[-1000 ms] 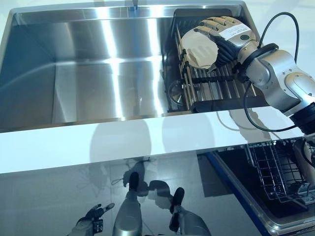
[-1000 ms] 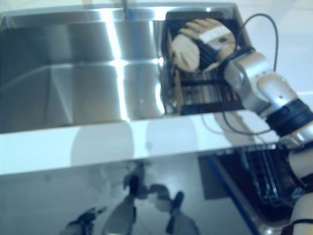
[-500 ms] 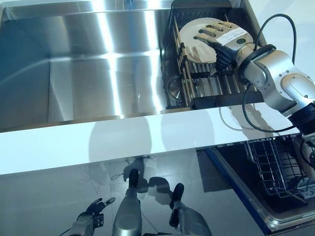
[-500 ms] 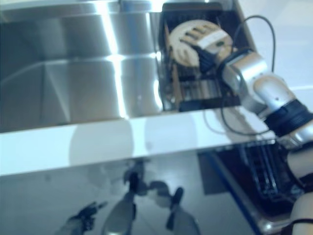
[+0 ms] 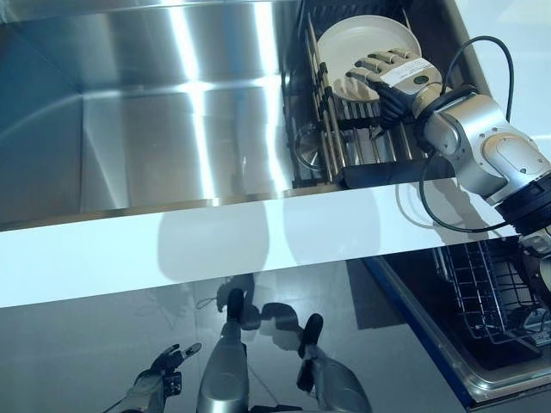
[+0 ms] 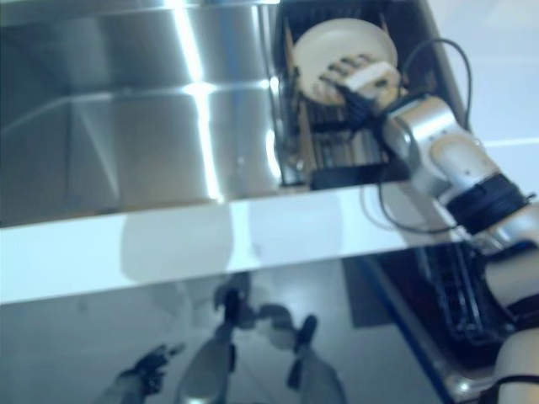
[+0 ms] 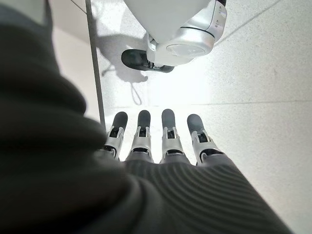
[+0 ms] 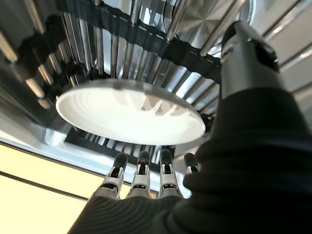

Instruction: Take plates into dishwasher

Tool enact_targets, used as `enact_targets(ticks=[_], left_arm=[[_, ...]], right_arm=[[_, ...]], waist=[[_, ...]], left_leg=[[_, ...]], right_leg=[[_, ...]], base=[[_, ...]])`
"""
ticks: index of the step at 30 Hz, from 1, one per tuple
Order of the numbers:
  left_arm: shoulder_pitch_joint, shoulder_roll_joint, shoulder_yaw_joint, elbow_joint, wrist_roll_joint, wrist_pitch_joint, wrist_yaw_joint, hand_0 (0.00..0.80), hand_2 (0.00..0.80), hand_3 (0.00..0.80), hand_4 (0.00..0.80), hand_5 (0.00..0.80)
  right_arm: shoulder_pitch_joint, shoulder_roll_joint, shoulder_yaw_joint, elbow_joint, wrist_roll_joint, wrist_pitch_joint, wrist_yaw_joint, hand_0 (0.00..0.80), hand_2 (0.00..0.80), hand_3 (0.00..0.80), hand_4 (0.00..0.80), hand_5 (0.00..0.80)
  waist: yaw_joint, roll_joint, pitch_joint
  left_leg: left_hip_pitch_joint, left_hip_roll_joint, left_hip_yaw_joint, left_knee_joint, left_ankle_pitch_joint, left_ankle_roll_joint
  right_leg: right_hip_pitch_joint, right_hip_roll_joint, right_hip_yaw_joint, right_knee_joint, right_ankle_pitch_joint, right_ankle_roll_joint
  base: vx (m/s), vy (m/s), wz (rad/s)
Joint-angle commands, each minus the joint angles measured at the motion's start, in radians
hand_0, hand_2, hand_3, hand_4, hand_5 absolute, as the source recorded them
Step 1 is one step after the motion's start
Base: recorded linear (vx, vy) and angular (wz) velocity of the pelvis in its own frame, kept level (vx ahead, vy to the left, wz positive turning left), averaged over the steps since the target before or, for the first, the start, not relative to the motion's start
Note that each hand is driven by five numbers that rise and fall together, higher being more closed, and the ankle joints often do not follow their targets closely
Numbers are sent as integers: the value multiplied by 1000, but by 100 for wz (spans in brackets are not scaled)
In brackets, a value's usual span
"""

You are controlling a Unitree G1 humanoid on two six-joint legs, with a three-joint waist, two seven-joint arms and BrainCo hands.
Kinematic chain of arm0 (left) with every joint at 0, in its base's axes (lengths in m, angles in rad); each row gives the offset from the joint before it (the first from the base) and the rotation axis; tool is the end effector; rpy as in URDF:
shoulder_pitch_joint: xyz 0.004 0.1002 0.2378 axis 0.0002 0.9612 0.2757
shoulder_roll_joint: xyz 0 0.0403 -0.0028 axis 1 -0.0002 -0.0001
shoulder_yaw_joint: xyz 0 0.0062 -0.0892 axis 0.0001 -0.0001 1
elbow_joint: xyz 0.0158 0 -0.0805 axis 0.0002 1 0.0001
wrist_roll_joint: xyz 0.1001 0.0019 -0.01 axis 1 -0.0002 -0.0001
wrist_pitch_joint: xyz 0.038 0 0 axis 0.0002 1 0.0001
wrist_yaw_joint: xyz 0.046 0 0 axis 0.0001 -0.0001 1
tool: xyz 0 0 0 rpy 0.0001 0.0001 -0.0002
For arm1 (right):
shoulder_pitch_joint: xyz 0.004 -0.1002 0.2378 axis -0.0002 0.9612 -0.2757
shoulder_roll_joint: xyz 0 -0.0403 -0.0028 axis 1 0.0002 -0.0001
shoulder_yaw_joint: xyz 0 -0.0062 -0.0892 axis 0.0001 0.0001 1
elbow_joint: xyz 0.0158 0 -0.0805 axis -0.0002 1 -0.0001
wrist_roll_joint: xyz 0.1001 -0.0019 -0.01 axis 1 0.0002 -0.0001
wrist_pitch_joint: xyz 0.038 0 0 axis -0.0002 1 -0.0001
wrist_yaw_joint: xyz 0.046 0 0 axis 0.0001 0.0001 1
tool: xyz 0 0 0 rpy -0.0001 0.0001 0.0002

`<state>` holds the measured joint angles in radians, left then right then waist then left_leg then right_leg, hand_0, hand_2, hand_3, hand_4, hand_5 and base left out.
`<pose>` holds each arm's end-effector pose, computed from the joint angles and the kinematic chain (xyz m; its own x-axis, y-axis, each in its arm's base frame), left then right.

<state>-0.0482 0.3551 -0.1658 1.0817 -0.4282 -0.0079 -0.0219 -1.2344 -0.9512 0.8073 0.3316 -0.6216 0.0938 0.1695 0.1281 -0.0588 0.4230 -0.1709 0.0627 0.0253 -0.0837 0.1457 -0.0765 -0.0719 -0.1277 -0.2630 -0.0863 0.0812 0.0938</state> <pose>0.1136 0.2495 -0.0786 0.5165 0.2073 -0.8308 -0.1938 0.9734 0.1224 0.3126 -0.1793 0.2929 0.9399 0.2957 0.1709 0.2647 -0.3143 -0.9117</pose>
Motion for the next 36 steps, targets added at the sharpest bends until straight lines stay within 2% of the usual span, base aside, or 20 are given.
enact_targets(ticks=[1,29,30,31,32,33,36], left_arm=[[-14,7,-12,30,-30,-10,-10,0,0,0,0,0],[5,17,-62,-48,-78,17,-16,0,0,0,0,0],[8,18,-61,-57,-80,21,-16,0,0,0,0,0],[9,18,-61,-60,-80,22,-15,0,0,0,0,0],[12,18,-61,-71,-81,27,-11,0,0,0,0,0],[15,20,-62,-75,-85,26,-11,0,0,0,0,0],[29,25,-64,-94,-89,28,-12,0,0,0,0,0]], right_arm=[[-95,-41,49,13,-50,42,-42,0,0,0,0,0],[-278,-43,159,122,-203,101,-81,0,0,0,0,0],[-285,-48,164,120,-213,101,-71,151,151,151,151,151],[-286,-50,165,120,-215,101,-71,216,216,216,216,216],[-289,-53,168,120,-223,99,-69,442,442,442,442,442],[-292,-56,173,119,-234,97,-73,800,800,800,800,800],[-300,-71,184,126,-255,84,-84,800,800,800,800,800]], waist=[[11,-11,15],[44,25,52],[45,25,52],[45,25,52],[46,24,53],[47,24,54],[51,28,55]], left_leg=[[46,-49,34,-4,-74,25],[1,-67,6,-4,-58,28],[-1,-67,5,-4,-56,28],[-1,-67,5,-4,-56,28],[-2,-67,4,-4,-56,29],[-6,-67,4,-4,-54,28],[-9,-67,0,-4,-52,29]], right_leg=[[-40,-19,11,6,44,50],[-72,-30,-15,10,50,52],[-73,-30,-16,10,51,53],[-74,-30,-16,9,51,53],[-75,-29,-17,9,52,53],[-77,-29,-19,9,54,54],[-79,-31,-22,8,55,56]], base=[[31,4,0],[4,2,0],[-10,12,8],[-13,9,8],[-19,3,9],[-22,2,8],[-12,1,3]])
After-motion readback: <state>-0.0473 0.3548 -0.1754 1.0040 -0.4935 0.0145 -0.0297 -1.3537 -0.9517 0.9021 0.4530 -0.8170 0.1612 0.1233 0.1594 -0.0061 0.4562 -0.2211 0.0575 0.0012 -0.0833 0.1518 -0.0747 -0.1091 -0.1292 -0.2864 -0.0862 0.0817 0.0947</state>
